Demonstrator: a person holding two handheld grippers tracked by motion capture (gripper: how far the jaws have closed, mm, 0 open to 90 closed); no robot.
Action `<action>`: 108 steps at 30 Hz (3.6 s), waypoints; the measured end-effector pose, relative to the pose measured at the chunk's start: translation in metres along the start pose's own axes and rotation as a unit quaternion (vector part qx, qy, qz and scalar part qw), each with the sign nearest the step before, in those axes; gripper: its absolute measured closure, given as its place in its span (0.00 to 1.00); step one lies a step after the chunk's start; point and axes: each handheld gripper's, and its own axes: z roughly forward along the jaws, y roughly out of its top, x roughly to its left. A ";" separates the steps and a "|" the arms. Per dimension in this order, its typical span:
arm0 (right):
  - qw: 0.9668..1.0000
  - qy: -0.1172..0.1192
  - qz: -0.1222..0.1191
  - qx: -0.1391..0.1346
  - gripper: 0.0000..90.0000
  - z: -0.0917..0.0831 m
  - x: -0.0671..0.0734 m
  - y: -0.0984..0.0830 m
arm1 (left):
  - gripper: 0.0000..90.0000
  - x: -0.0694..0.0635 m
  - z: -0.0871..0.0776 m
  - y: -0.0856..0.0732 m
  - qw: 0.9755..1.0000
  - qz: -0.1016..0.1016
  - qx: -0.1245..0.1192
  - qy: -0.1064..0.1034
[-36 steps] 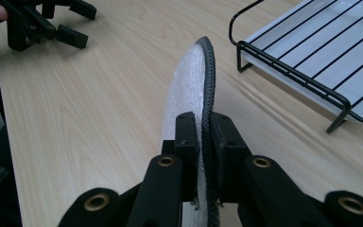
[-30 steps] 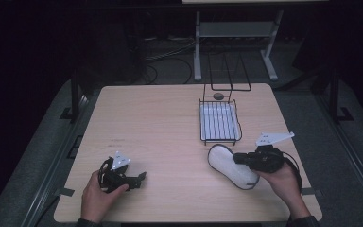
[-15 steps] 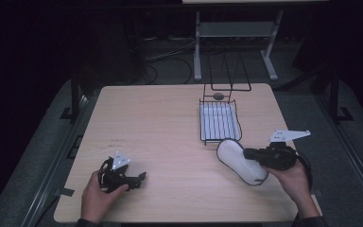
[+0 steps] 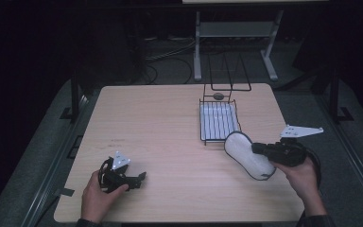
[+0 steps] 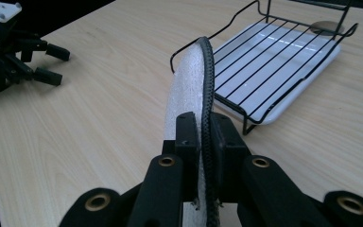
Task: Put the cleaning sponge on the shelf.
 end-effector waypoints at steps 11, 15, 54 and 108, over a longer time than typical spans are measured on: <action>1.000 -0.010 0.013 -0.019 0.92 -0.006 -0.016 0.005 | 0.14 0.000 0.000 0.000 1.000 0.000 0.000 0.000; 1.000 -0.014 0.012 -0.022 0.92 -0.005 -0.019 0.008 | 0.14 0.000 0.000 0.000 1.000 0.000 0.000 0.000; 0.998 -0.019 0.026 -0.048 0.92 0.033 -0.046 0.059 | 0.14 0.000 0.000 0.000 1.000 0.000 0.001 0.000; 0.997 -0.033 0.053 -0.033 0.88 0.135 -0.073 0.085 | 0.14 0.000 0.000 0.000 1.000 0.000 0.001 0.000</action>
